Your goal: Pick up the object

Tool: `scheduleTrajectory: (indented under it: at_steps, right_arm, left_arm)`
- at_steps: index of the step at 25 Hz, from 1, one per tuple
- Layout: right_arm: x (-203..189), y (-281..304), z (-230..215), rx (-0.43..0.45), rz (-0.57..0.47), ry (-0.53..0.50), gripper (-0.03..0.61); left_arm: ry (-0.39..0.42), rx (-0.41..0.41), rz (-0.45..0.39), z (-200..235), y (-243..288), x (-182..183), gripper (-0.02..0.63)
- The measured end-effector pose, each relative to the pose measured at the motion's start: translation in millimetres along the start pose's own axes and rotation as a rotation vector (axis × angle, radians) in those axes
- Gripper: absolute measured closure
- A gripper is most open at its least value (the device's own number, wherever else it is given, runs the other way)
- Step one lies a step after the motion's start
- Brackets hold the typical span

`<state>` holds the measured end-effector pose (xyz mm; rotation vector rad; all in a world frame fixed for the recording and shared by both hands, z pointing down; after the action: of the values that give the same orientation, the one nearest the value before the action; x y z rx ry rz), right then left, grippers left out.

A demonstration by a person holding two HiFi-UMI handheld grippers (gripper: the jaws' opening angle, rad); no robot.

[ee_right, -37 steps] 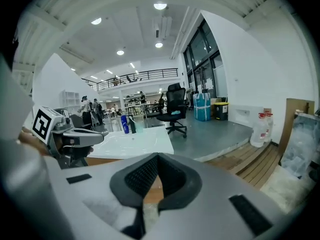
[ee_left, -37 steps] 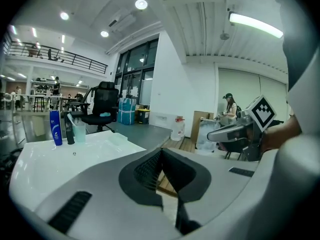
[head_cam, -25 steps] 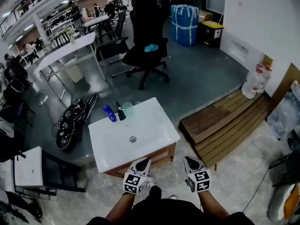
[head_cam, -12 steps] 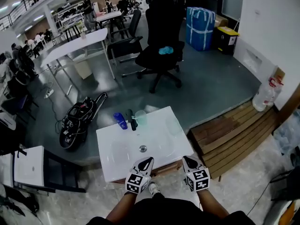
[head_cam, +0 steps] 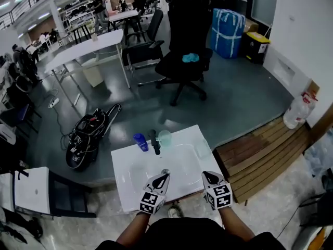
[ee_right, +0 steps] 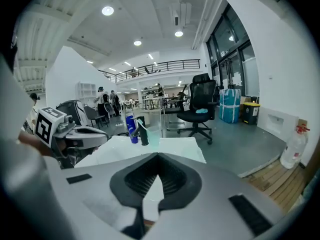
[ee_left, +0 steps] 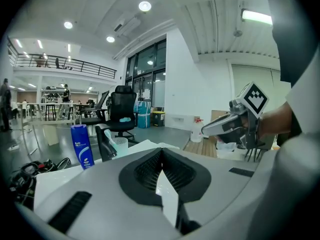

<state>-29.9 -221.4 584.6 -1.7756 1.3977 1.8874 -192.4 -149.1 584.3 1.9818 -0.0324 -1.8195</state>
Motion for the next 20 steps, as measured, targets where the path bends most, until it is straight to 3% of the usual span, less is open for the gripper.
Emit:
scheduleTrajectory:
  at_steps: [11, 20]
  right_arm:
    - [0, 33, -18, -0.006, 0.067, -0.018, 0.560]
    - [17, 51, -44, 0.060, 0.086, -0.036, 0.560]
  left_arm:
    - [-0.064, 0.028, 0.020, 20, 12, -11, 0.600]
    - [-0.079, 0.124, 0.028, 28, 34, 2, 0.600]
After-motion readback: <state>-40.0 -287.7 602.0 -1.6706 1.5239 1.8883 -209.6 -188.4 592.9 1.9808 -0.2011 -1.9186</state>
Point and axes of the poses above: the fingertips, and each gripper's own axes: y forward along the fingers, z to its left, x out of its top, the point moved 2 cm from there along -y, backward along the fingers, and after that the axes turned 5 degrees about y, right-handed, at the moved point
